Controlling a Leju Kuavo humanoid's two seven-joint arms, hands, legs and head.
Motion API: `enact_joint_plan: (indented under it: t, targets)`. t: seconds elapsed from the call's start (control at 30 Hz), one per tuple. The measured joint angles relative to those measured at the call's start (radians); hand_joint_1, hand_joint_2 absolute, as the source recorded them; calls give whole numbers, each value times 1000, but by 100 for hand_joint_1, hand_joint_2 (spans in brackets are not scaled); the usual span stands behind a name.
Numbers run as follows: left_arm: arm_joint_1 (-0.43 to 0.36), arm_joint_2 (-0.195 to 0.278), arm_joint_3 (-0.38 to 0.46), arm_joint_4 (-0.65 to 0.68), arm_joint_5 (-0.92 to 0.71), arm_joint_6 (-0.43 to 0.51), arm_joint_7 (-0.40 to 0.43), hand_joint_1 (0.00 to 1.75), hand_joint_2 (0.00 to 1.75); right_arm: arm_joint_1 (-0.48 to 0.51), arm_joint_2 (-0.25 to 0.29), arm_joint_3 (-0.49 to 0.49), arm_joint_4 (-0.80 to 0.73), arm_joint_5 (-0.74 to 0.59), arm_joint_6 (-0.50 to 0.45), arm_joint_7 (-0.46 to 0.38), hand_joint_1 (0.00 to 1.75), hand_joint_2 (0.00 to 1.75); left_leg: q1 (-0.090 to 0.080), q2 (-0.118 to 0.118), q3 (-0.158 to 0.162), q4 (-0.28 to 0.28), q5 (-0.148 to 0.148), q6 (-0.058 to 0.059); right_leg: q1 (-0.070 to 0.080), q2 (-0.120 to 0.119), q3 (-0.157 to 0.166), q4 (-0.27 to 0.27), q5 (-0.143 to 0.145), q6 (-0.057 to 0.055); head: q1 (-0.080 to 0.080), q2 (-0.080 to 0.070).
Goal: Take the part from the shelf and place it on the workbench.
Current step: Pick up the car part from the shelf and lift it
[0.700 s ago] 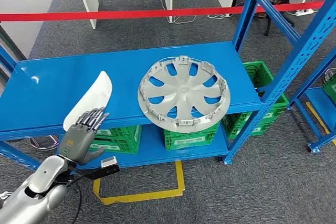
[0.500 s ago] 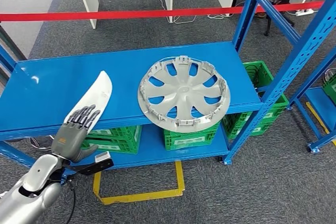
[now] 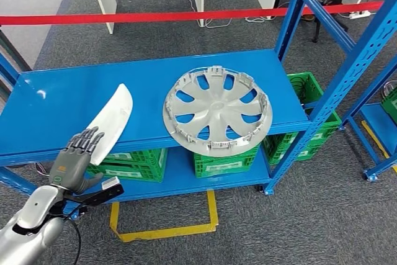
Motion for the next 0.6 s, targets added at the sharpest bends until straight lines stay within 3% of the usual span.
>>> enact_joint_plan:
  t: [0.23,0.27,0.37,0.4,0.6]
  targets:
    - [0,-5,3,18,0,-1,0,1,175,0,0,-1,0,7,0,0,0,0,0,0,0,0,0,0,0,0,0,0,0,0,0,0]
    - [0,-6,3,22,0,-3,0,21,175,0,0,-1,0,8,0,0,0,0,0,0,0,0,0,0,0,0,0,0,0,0,0,0]
    - [-5,-12,2,40,-2,-11,-2,150,175,0,0,-2,0,11,0,0,0,0,0,0,0,0,0,0,0,0,0,0,0,0,0,0]
    - [-8,-14,2,47,-4,-14,-3,175,175,0,0,-2,0,12,0,0,0,0,0,0,0,0,0,0,0,0,0,0,0,0,0,0]
    - [-30,-23,-5,94,-13,-23,-9,175,175,0,0,-6,0,17,0,-4,0,0,0,0,0,0,0,0,0,0,0,0,0,0,0,0]
